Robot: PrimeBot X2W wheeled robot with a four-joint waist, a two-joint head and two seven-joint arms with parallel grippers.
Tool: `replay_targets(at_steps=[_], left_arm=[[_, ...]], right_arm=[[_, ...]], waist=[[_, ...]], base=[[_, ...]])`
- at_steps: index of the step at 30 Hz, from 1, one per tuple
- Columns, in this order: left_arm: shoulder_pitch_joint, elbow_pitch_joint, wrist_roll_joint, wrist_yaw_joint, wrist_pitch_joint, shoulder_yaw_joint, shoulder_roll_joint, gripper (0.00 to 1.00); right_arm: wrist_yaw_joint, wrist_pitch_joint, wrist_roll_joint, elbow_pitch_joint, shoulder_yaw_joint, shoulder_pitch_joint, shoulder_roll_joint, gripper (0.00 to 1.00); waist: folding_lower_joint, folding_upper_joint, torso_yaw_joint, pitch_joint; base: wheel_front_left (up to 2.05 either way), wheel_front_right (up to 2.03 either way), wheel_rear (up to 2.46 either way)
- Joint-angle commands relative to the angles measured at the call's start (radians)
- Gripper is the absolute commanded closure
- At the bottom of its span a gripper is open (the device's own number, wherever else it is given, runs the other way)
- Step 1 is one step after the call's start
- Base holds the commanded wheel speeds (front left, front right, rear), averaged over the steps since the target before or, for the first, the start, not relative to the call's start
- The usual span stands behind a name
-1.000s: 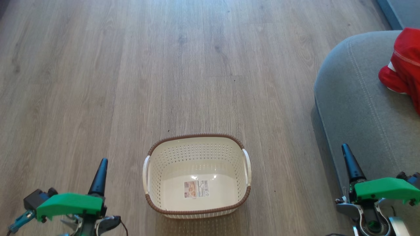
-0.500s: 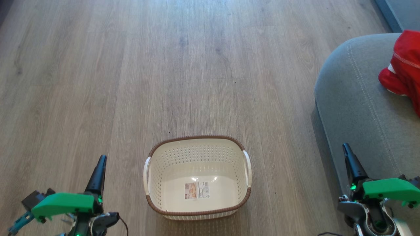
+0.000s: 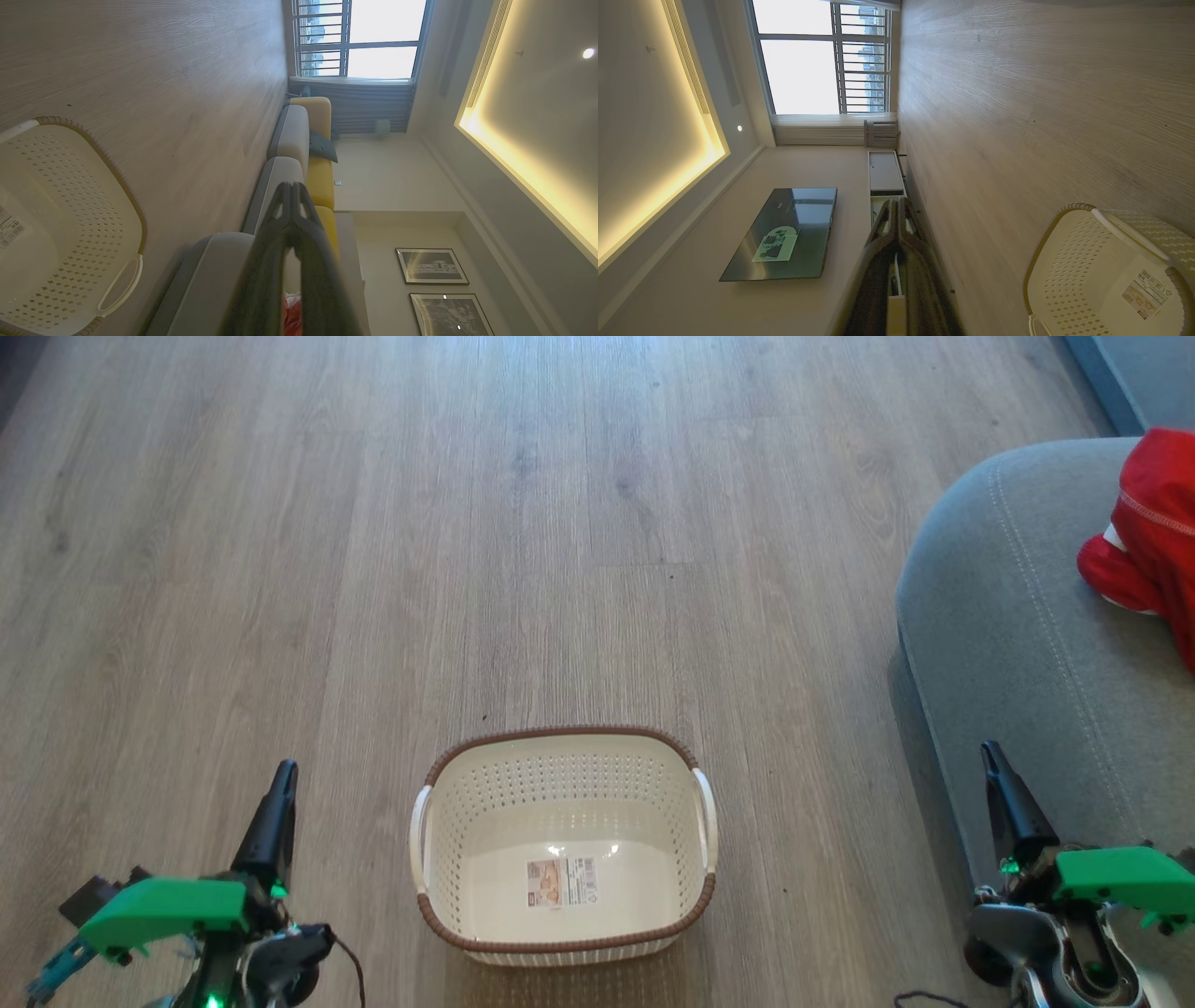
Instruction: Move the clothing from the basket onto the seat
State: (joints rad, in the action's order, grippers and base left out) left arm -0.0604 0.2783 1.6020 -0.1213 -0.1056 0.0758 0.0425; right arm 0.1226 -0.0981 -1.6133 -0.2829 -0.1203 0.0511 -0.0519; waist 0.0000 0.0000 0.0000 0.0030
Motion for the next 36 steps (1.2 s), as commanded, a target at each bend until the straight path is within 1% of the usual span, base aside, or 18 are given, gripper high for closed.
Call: replay_targets(at_steps=[1,36], left_arm=[[-0.048,-0.033,0.006,-0.009,-0.008,0.038,0.008,1.0],[-0.048,-0.033,0.007,-0.009,-0.008,0.038,0.008,1.0]], right_arm=[[0.008,-0.005,-0.006,0.039,0.019,0.056,-0.008,1.0],[0.008,-0.009,-0.001,0.039,0.014,0.056,-0.004,1.0]], waist=[[0.0,0.0,0.0,0.0],[0.0,0.0,0.0,0.0]], base=[[0.0,0.0,0.0],[0.0,0.0,0.0]])
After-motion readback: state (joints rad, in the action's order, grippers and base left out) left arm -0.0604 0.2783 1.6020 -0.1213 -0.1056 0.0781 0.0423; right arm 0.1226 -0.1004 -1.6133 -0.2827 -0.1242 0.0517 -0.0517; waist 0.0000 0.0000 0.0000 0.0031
